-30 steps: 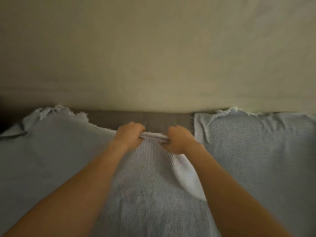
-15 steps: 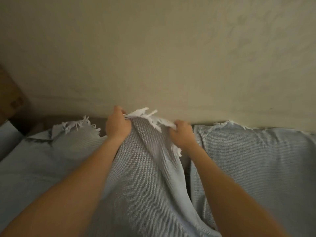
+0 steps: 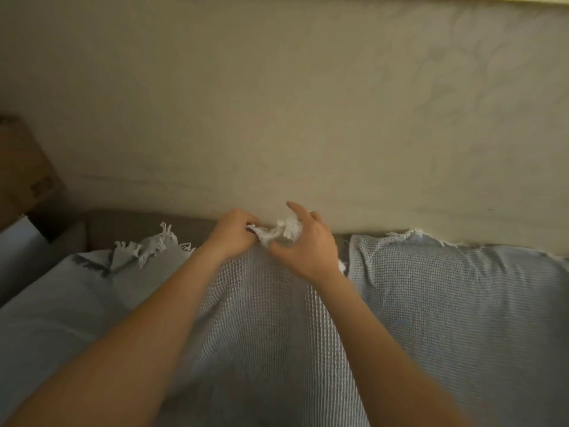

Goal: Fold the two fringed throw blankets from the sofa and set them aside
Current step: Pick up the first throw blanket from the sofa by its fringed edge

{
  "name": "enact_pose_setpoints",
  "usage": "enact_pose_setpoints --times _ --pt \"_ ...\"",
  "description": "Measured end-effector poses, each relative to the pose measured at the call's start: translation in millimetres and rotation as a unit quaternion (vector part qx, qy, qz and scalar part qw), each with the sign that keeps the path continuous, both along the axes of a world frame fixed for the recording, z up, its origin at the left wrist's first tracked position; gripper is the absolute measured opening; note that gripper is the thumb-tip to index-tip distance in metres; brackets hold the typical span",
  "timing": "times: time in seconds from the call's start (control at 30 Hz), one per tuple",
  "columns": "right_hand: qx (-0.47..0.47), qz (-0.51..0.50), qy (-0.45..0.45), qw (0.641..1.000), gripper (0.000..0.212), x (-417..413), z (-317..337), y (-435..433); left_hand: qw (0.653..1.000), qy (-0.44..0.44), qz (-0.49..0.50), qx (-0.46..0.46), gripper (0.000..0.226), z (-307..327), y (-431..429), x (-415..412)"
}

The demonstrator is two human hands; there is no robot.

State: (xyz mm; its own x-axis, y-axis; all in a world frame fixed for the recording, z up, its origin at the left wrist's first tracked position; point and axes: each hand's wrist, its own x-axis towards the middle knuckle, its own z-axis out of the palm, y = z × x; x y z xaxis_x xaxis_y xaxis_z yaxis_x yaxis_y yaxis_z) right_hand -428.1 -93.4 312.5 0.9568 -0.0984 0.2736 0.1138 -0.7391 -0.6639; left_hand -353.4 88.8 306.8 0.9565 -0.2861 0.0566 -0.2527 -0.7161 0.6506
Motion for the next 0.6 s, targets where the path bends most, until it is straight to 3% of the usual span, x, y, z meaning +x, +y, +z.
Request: enact_pose_setpoints --times 0.07,0.1,0.13,0.23,0.27,0.33,0.47,0.53,0.6 --pt "-0.004 0.076 0.035 0.997 0.101 2.0 -13.8 7.6 0.997 0.045 -0.059 -0.026 0.036 4.0 -2.2 -8.2" --pt "-0.019 0.103 0.065 0.992 0.105 4.4 -19.6 13.0 0.994 0.070 -0.075 -0.029 0.033 4.0 -0.3 -9.4" --pt "-0.038 0.114 0.091 0.989 0.100 6.9 -22.5 17.9 0.992 0.088 -0.082 -0.034 0.024 2.6 1.7 -9.5" --pt "-0.105 0.084 0.132 0.982 0.042 14.5 -19.5 25.6 0.985 0.124 -0.081 -0.084 0.004 -2.5 12.4 -11.0" --pt "-0.116 0.077 0.145 0.979 0.032 16.8 -15.9 24.9 0.985 0.129 -0.073 -0.091 0.006 -4.8 16.2 -11.4" --pt "-0.111 0.084 0.153 0.978 0.034 21.3 -10.1 20.9 0.985 0.135 -0.072 -0.074 0.024 -10.3 27.2 -13.5" --pt "0.058 0.125 0.069 0.988 0.027 26.3 4.4 14.4 0.976 0.174 -0.110 0.076 0.038 -31.1 54.9 -7.4" --pt "0.155 0.094 0.056 0.982 0.028 27.7 16.2 12.0 0.965 0.209 -0.107 0.118 0.046 -42.3 71.8 -6.4" --pt "0.260 0.026 0.036 0.965 0.027 26.1 30.3 10.8 0.966 0.218 -0.081 0.113 0.069 -51.7 87.4 -7.0"
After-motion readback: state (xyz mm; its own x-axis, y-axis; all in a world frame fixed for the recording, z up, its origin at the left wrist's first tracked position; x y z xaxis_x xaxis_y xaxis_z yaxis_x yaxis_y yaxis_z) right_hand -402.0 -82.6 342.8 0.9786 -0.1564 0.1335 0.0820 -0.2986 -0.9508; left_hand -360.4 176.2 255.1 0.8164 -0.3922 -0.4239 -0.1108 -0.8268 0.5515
